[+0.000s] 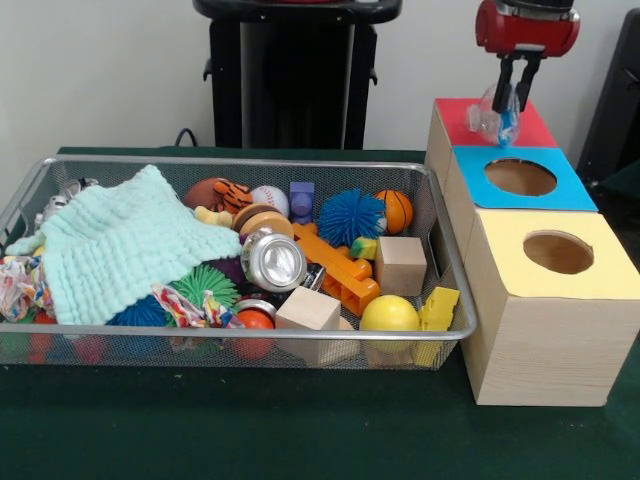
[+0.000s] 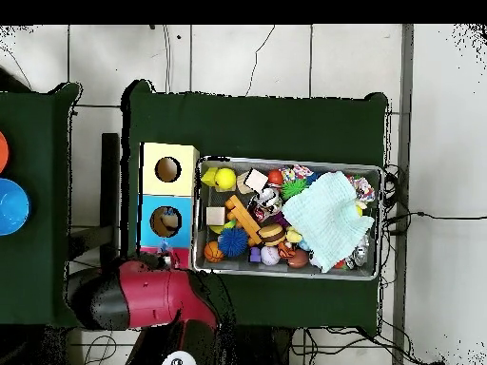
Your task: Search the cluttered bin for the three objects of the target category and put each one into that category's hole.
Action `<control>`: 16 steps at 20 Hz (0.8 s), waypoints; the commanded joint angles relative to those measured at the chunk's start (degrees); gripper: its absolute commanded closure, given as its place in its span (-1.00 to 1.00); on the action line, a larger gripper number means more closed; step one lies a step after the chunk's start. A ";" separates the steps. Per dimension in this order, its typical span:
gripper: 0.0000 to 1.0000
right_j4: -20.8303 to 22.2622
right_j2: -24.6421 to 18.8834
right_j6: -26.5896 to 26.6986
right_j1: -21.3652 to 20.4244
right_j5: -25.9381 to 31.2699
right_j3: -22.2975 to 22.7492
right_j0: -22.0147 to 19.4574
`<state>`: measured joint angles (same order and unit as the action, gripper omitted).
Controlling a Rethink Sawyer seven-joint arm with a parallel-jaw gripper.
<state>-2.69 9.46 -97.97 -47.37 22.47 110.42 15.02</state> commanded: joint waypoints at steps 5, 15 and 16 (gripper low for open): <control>1.00 -4.40 1.83 -15.29 3.94 3.13 -5.56 2.45; 1.00 -5.47 2.47 -12.73 2.20 7.60 -6.91 1.72; 1.00 -5.42 2.31 -12.25 2.06 7.52 -6.77 1.29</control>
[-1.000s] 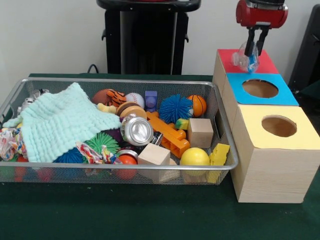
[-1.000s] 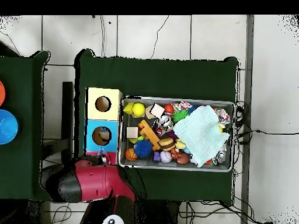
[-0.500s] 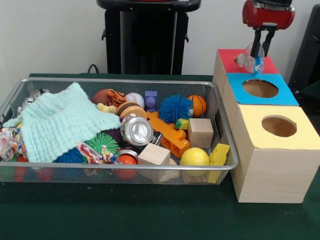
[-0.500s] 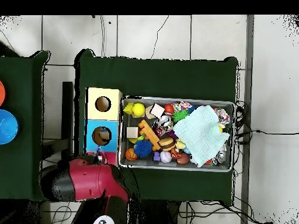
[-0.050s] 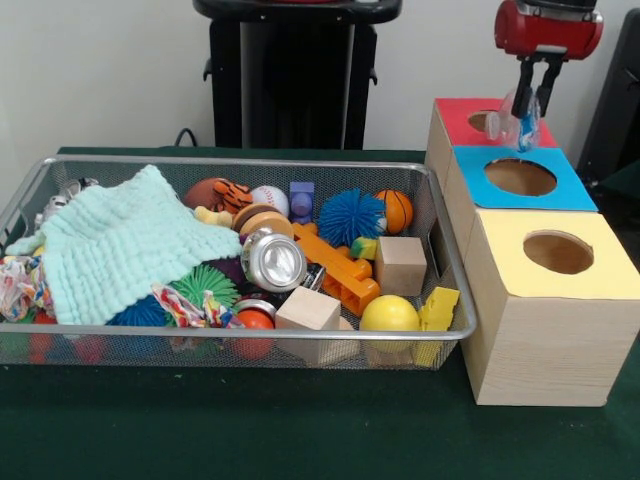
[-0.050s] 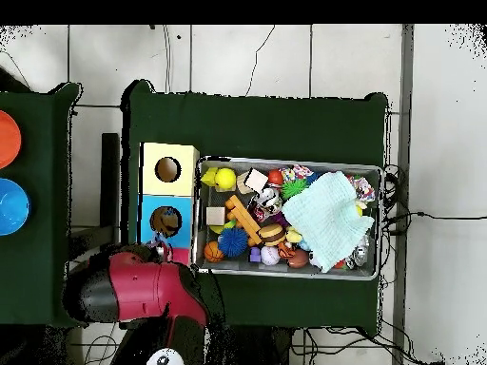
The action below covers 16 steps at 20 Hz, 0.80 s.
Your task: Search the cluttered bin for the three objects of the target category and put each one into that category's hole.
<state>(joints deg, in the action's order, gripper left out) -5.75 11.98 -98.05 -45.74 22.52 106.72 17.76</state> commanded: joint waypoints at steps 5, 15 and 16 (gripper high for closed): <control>1.00 -1.95 -0.13 -10.76 0.50 9.11 -4.62 -2.52; 1.00 -1.59 -0.13 -11.20 3.67 9.54 -8.30 -2.83; 1.00 -1.64 -0.28 -11.12 3.93 9.28 -8.31 -3.04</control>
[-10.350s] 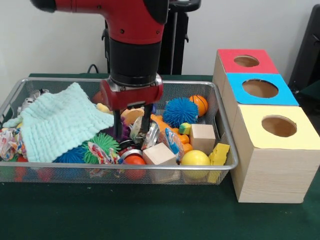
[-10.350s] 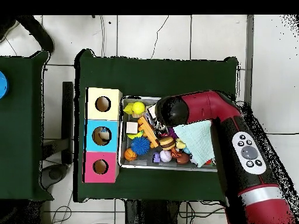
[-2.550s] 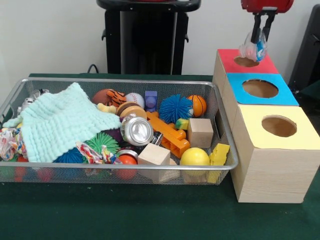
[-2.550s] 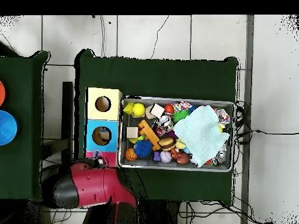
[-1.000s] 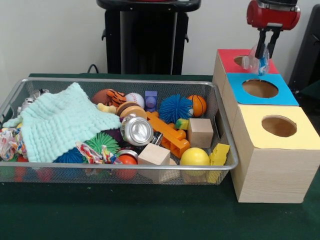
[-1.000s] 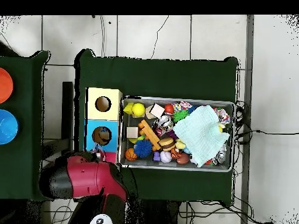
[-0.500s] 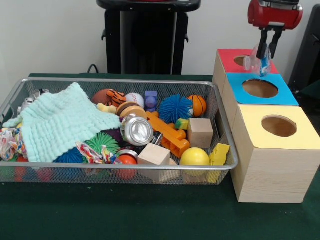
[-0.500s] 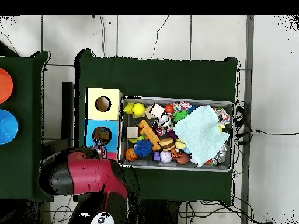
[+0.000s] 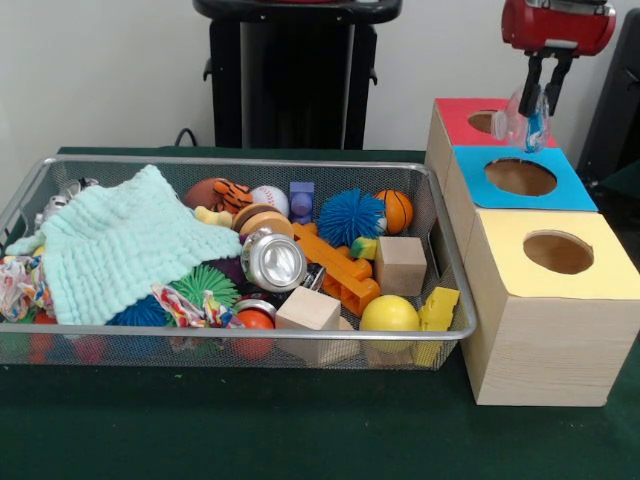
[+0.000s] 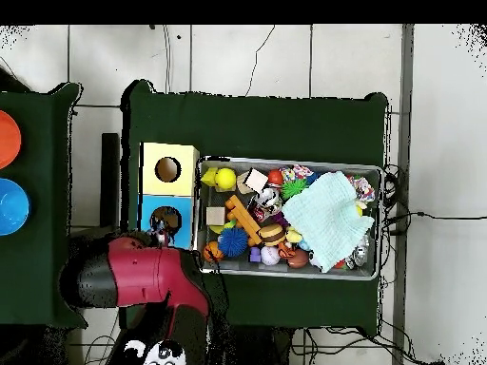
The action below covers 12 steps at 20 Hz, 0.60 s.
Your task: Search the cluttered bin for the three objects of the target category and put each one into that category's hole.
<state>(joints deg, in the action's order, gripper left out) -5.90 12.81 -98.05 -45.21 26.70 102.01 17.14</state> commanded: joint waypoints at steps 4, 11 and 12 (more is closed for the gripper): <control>1.00 -1.71 -1.37 -11.34 4.61 4.00 -3.95 -2.75; 1.00 -1.43 -1.56 -11.49 7.33 0.63 -4.61 -2.79; 1.00 -1.55 -1.71 -11.48 7.44 0.56 -4.52 -2.92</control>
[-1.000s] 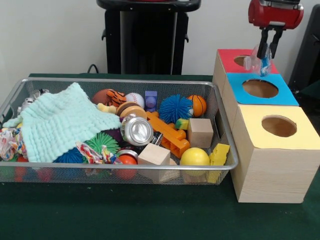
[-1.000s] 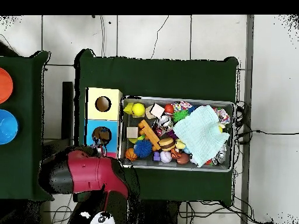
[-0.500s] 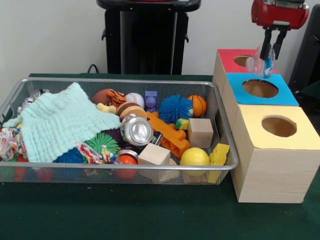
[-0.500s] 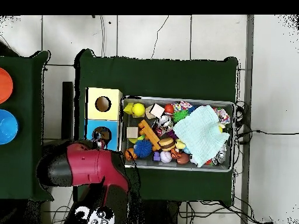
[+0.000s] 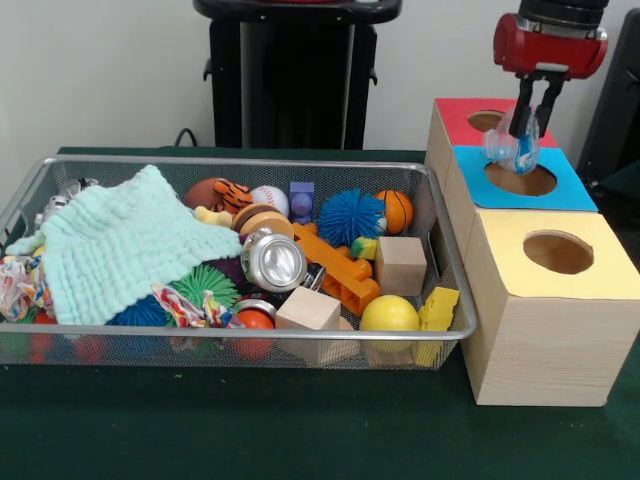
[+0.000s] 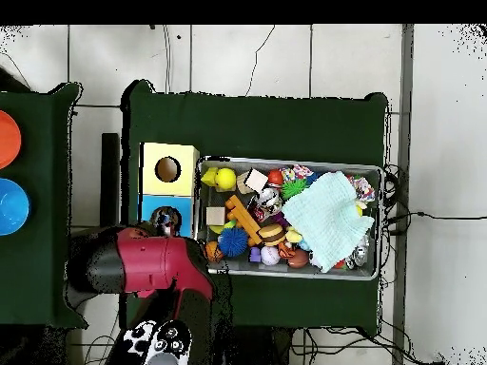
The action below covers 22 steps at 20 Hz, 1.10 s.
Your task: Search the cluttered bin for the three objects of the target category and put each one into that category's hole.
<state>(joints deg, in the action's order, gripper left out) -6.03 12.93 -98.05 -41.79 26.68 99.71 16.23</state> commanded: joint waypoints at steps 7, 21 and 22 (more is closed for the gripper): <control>1.00 -1.03 -2.32 -11.53 6.60 -3.32 -2.03 -2.26; 1.00 -2.46 -1.53 -13.63 10.81 -8.50 -2.73 -0.12; 1.00 -2.67 -1.71 -13.65 11.05 -9.08 -2.59 -0.19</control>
<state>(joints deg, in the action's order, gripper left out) -7.15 12.98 -98.05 -35.96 19.96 96.96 16.71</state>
